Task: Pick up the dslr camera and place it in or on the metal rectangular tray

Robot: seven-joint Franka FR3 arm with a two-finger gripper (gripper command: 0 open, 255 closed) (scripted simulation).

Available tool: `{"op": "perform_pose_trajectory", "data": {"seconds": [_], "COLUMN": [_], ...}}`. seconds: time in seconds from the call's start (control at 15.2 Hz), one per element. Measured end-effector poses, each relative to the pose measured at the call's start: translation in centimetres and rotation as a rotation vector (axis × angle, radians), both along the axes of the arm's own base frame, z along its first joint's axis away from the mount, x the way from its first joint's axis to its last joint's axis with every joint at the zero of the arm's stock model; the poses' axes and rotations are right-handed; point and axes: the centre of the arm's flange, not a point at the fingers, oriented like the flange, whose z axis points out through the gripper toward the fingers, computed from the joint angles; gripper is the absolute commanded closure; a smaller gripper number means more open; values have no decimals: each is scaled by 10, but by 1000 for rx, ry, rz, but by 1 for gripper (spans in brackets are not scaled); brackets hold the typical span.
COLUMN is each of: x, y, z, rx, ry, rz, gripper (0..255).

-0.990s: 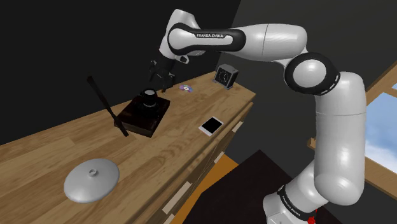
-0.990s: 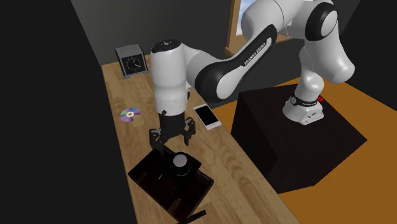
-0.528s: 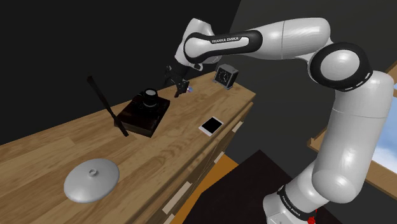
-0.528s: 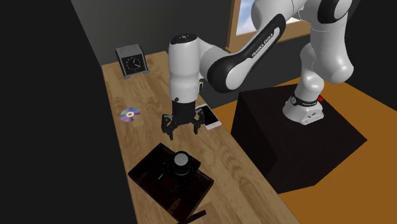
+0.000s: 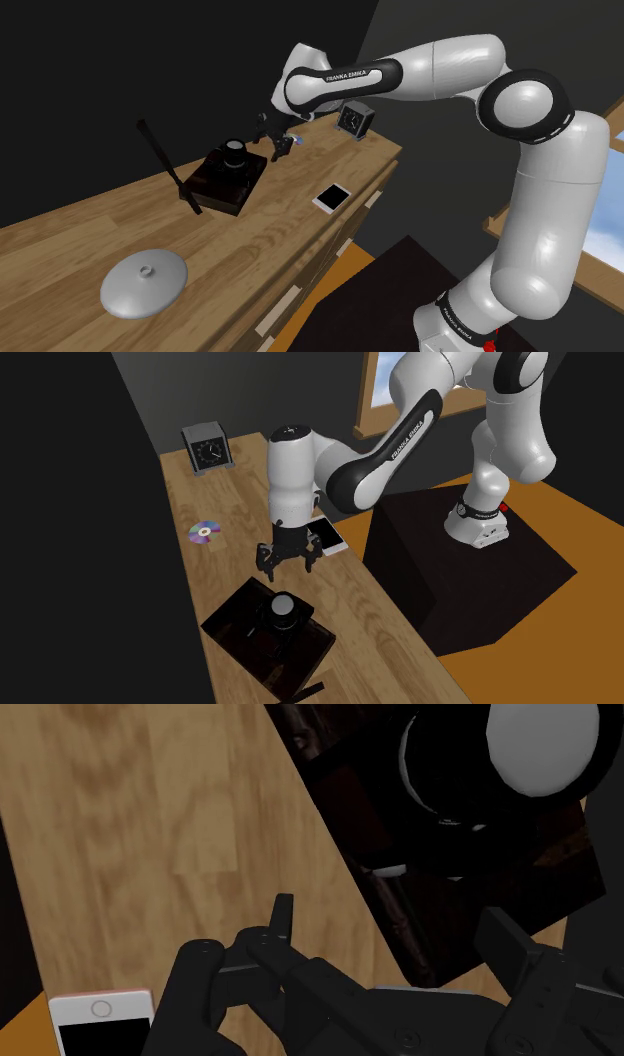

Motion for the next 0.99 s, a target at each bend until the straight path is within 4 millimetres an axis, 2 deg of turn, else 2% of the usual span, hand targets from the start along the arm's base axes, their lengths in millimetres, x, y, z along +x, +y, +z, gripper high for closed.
{"op": "perform_pose_trajectory", "data": {"seconds": [0.26,0.33,0.92,0.99], "x": [0,0,0,0], "y": [0,0,0,0], "z": [-1,-1,-1,-1], "rx": [0,0,0,0], "ry": [0,0,0,0], "rz": [0,0,0,0], "gripper": [0,255,255,0]}}
